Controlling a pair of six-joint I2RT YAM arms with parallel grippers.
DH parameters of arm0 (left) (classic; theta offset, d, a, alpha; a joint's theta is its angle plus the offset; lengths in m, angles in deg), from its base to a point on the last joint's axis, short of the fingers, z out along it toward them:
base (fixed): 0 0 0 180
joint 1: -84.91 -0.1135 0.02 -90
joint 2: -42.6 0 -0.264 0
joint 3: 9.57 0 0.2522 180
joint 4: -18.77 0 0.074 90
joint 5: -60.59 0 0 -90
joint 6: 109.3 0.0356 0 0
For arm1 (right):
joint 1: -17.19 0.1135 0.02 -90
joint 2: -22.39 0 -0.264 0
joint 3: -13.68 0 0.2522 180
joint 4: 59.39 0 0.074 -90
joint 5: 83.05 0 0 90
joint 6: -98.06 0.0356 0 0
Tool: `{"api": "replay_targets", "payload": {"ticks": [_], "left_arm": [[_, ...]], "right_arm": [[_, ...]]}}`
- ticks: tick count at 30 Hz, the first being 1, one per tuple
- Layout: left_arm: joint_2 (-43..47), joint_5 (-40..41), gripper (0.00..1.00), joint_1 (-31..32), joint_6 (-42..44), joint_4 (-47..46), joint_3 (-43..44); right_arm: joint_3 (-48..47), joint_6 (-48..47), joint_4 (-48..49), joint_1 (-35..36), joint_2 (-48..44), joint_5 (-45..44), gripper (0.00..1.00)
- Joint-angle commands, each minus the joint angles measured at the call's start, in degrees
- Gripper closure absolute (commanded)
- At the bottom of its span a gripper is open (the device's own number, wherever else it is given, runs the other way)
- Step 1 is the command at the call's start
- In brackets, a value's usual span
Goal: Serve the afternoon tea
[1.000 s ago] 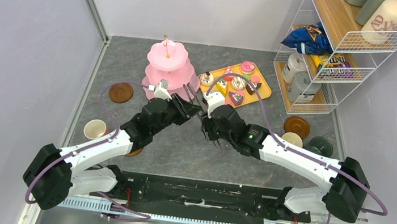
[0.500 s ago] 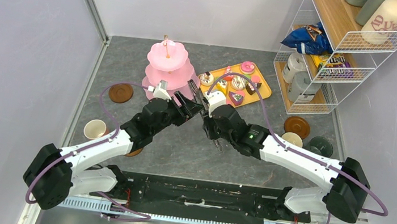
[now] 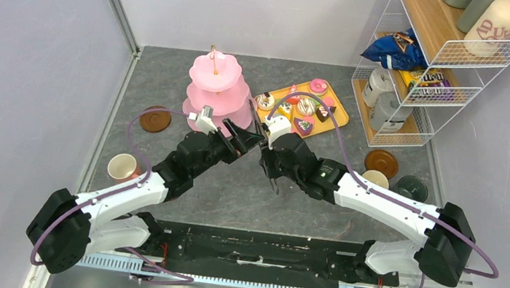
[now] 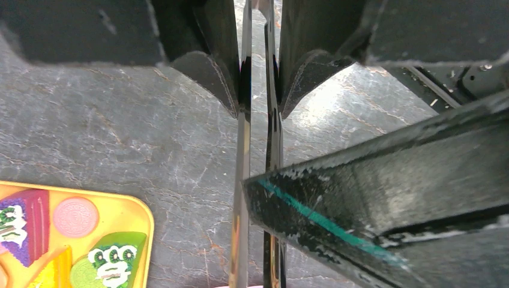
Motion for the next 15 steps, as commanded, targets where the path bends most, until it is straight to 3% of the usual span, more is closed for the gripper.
{"api": "replay_targets", "payload": {"ticks": [1,7,15], "left_arm": [[1.56,-2.35,0.06,0.38,-1.31,-9.40,0.73],[0.08,-3.93,0.06,0.42,-1.04,-10.28,0.98],[-2.17,-0.61,0.18,0.42,0.77,-8.80,2.57]], "right_arm": [[-3.12,1.55,0.53,-0.22,0.69,1.55,0.71],[-3.40,1.27,0.25,-0.22,0.39,1.99,0.72],[-4.06,0.10,0.21,-0.19,0.44,5.60,0.72]]}}
